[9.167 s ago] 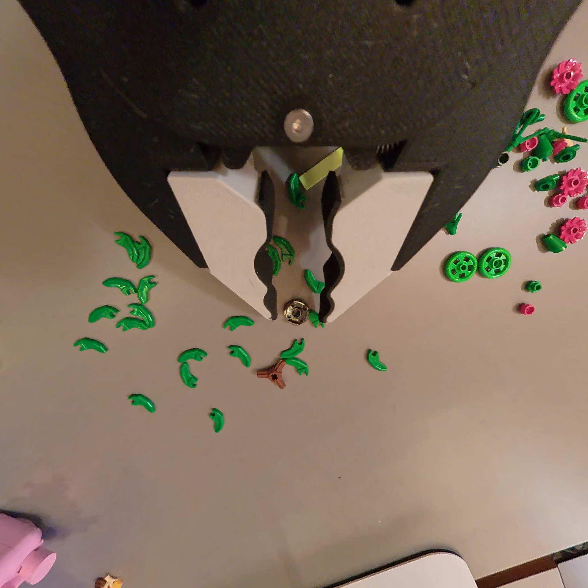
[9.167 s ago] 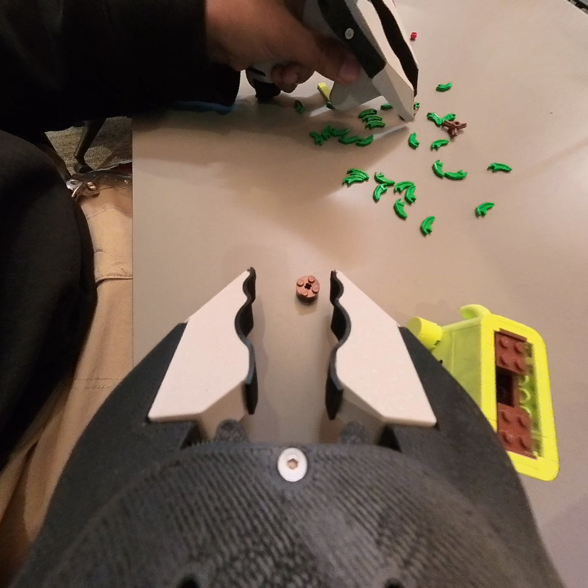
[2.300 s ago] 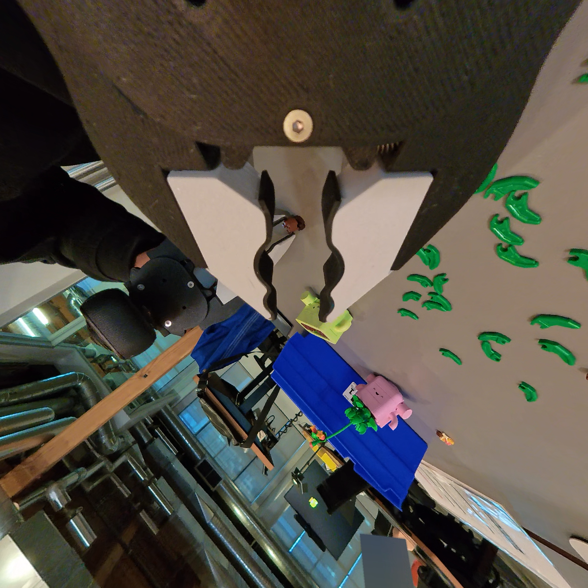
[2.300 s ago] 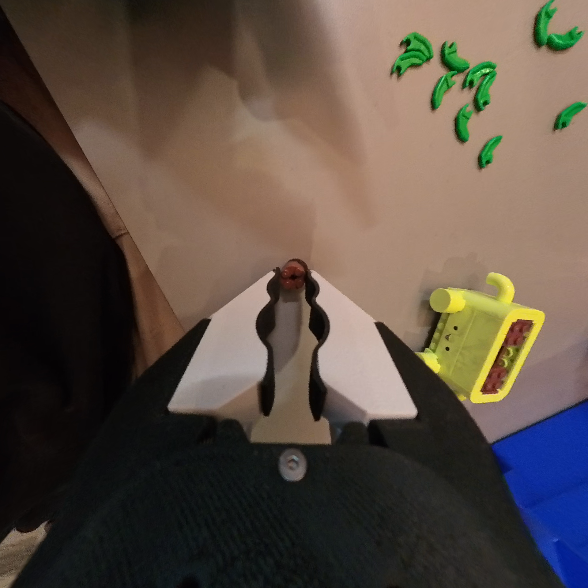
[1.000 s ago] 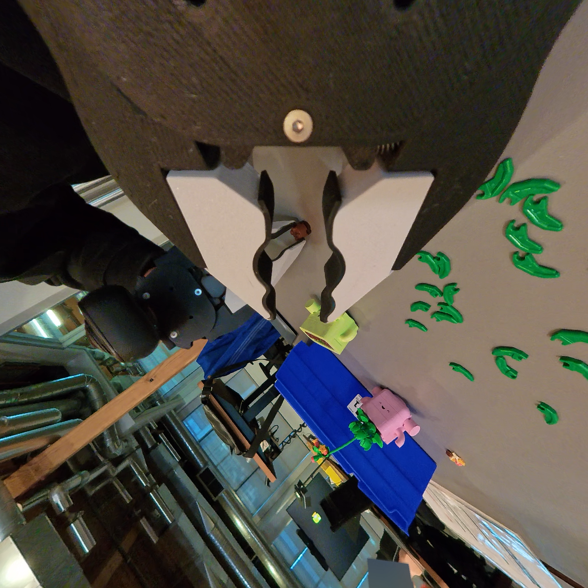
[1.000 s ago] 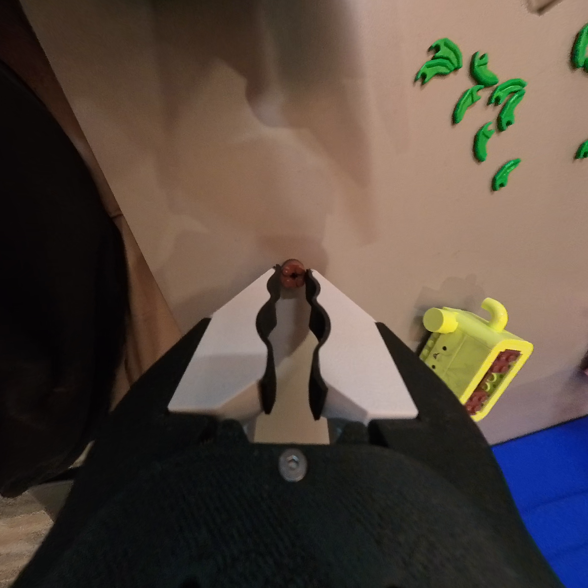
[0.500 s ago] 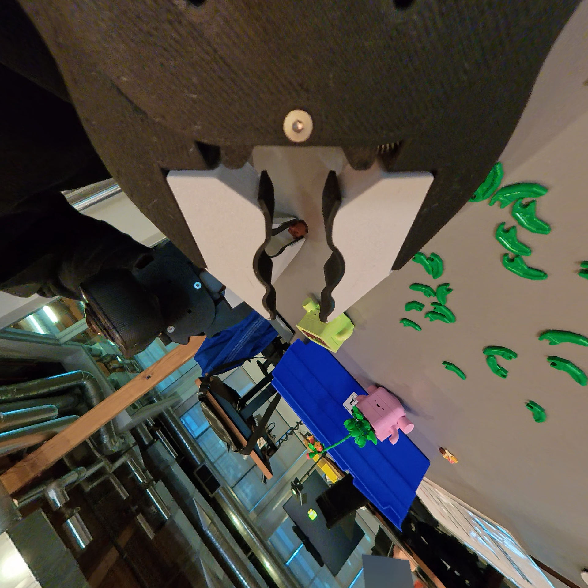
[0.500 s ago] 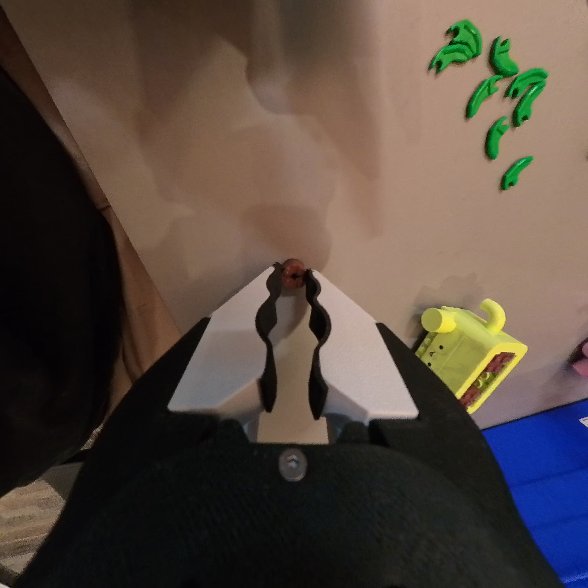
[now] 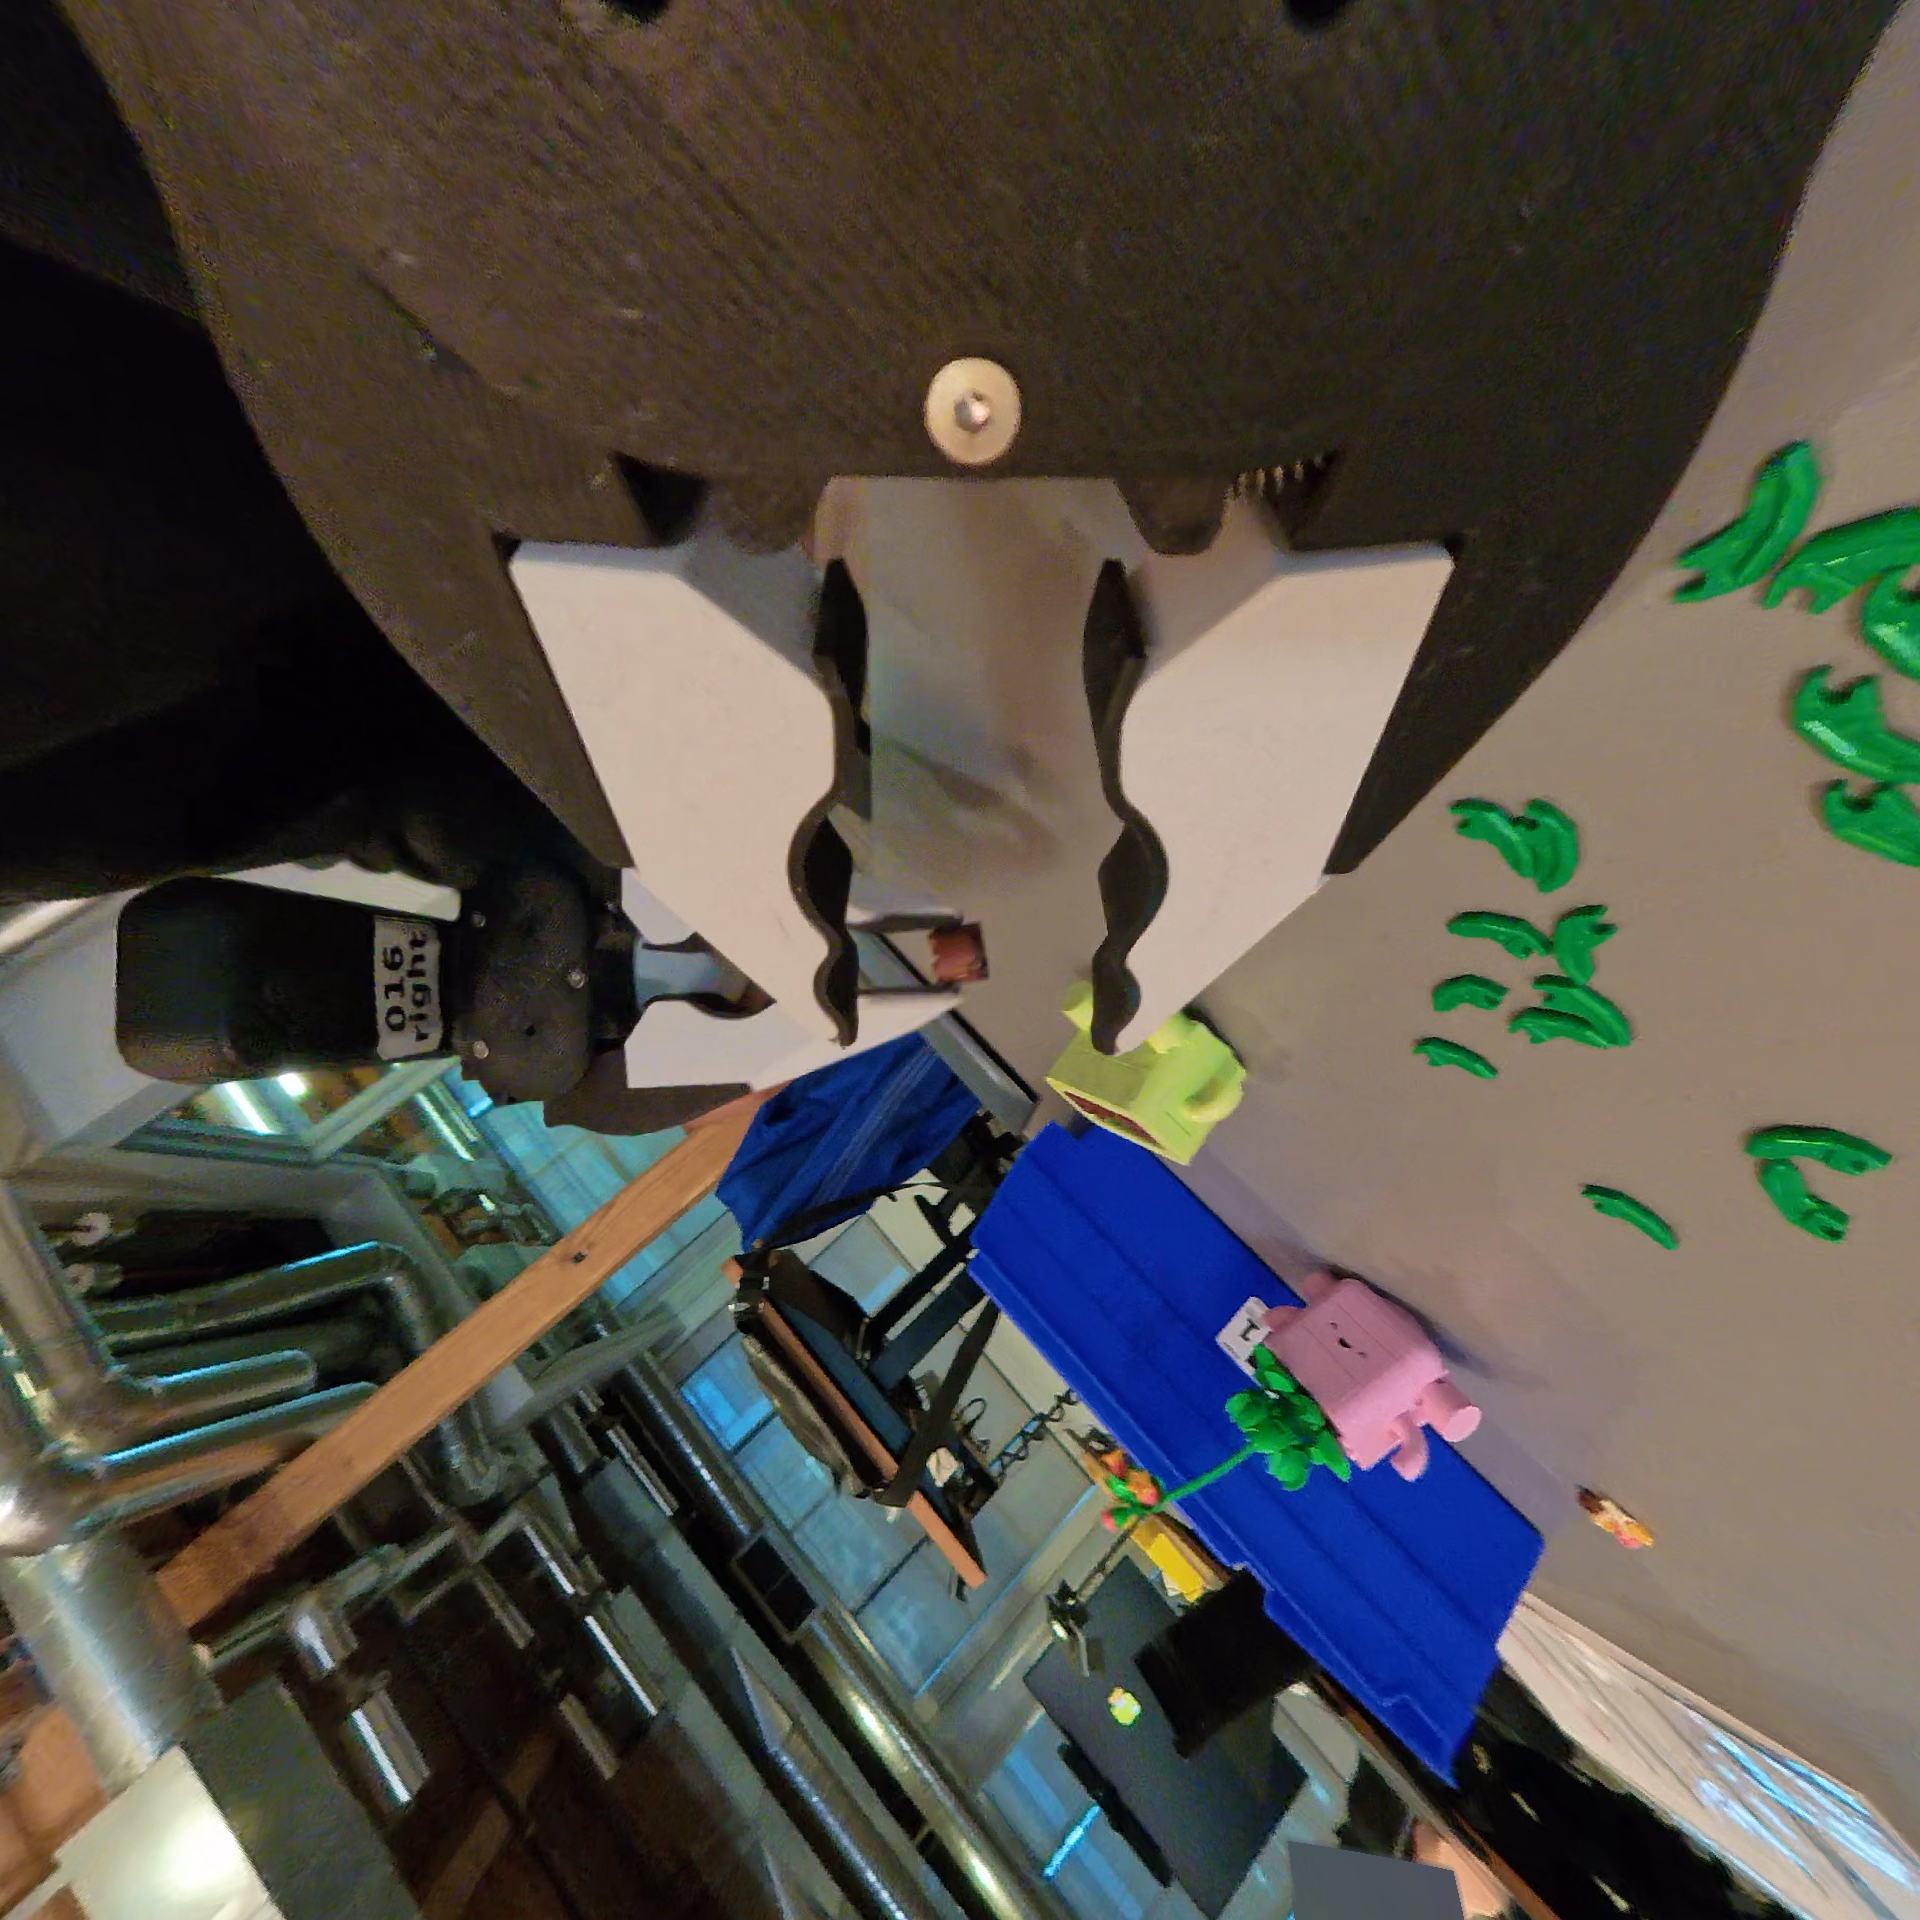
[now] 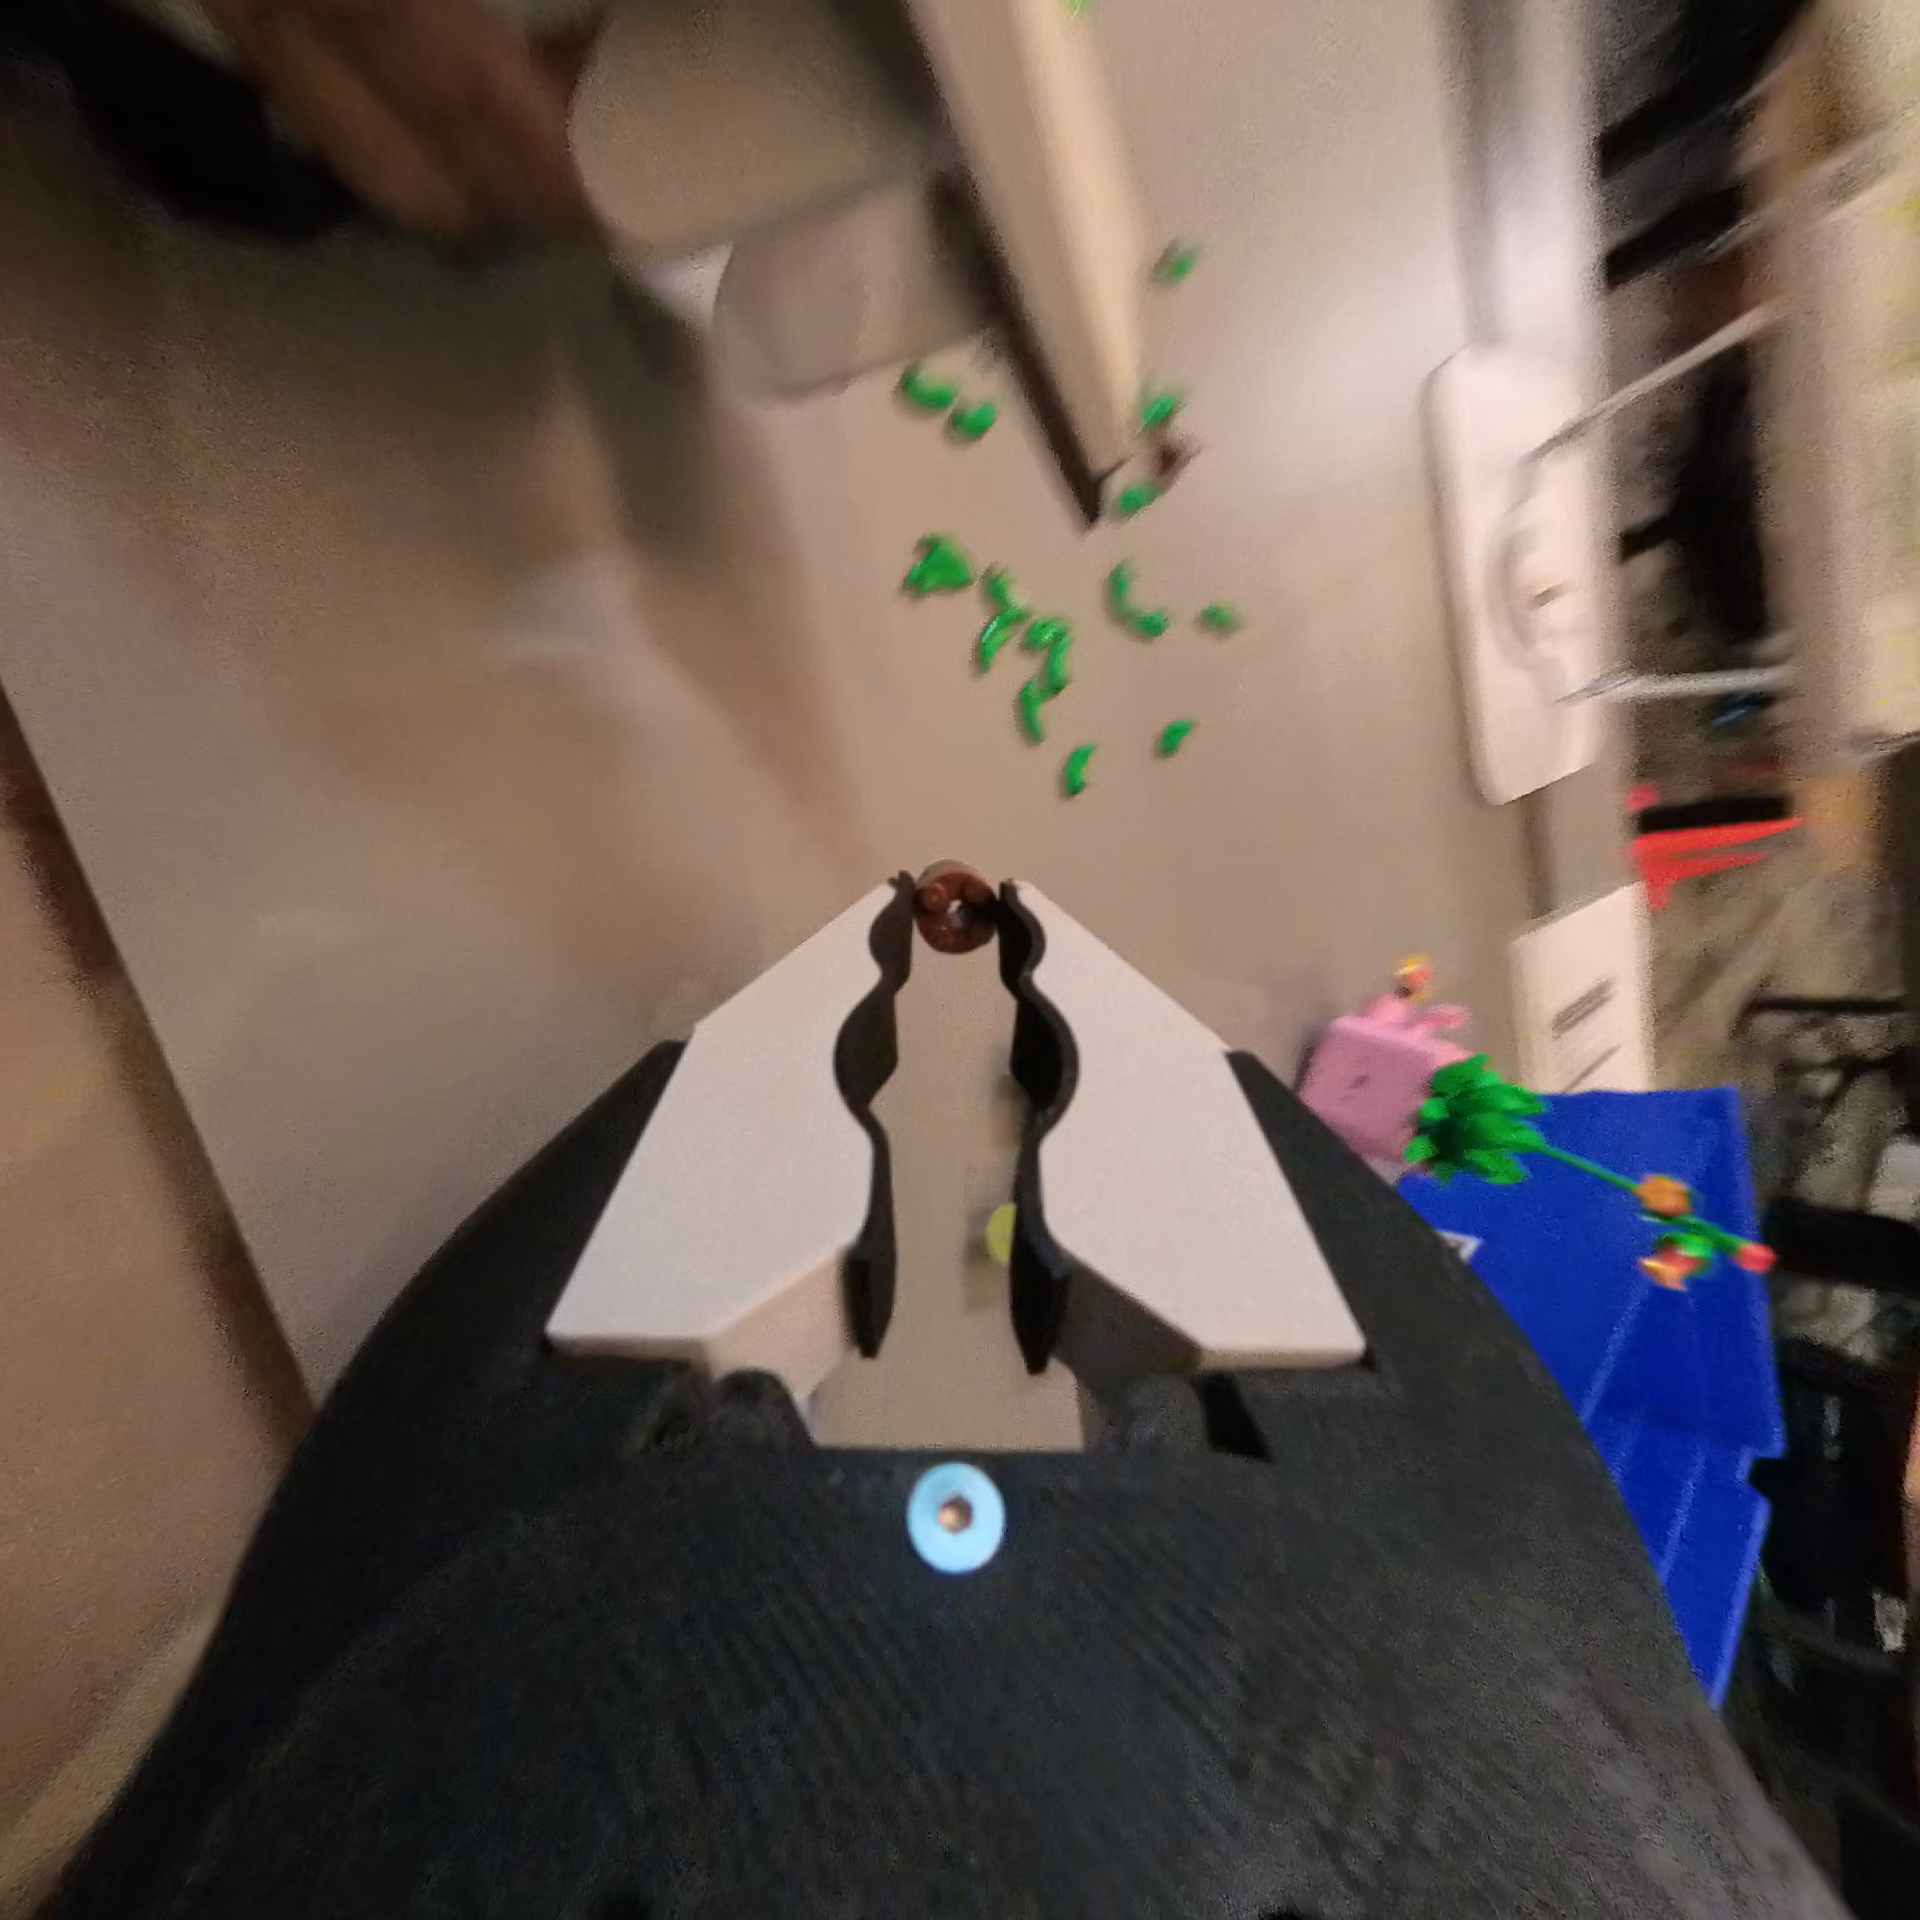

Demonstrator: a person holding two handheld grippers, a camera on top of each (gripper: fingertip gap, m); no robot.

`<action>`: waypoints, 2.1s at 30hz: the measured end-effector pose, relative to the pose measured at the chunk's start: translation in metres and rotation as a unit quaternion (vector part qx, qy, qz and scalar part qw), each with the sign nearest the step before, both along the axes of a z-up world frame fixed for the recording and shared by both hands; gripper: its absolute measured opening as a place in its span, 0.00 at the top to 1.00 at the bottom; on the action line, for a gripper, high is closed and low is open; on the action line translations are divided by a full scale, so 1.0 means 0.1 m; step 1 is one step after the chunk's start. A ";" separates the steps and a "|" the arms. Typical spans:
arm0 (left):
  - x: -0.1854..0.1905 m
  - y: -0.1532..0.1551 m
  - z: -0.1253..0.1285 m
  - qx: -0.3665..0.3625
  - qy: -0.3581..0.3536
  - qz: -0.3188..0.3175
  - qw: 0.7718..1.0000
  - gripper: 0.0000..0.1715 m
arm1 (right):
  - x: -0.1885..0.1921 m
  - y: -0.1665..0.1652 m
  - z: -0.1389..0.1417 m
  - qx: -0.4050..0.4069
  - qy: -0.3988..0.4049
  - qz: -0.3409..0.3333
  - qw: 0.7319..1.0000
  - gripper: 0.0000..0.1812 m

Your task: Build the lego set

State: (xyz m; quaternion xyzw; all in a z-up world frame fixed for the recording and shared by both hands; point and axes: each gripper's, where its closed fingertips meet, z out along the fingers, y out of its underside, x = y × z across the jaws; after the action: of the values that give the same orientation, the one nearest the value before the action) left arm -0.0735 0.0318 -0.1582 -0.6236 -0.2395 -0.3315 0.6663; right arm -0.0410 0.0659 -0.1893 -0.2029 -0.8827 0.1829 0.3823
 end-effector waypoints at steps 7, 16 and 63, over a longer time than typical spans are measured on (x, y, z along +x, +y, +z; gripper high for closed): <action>0.52 0.17 0.09 0.004 0.058 -0.054 0.997 0.73 | 0.14 -0.14 0.44 0.022 0.216 0.032 0.976 0.92; 0.67 0.18 0.19 0.016 0.130 -0.029 0.991 0.93 | 0.23 -0.31 0.51 0.026 0.252 0.054 0.966 0.92; 1.04 -0.04 0.53 0.134 0.259 -0.073 0.954 0.89 | 0.64 -0.51 0.89 -0.525 -0.094 0.169 0.829 0.94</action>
State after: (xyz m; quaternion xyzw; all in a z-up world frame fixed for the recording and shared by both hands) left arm 0.0305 0.0279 -0.1052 -0.6087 0.0344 -0.2351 0.7570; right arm 0.0228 0.0147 -0.0999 -0.2374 -0.7058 0.6605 0.0961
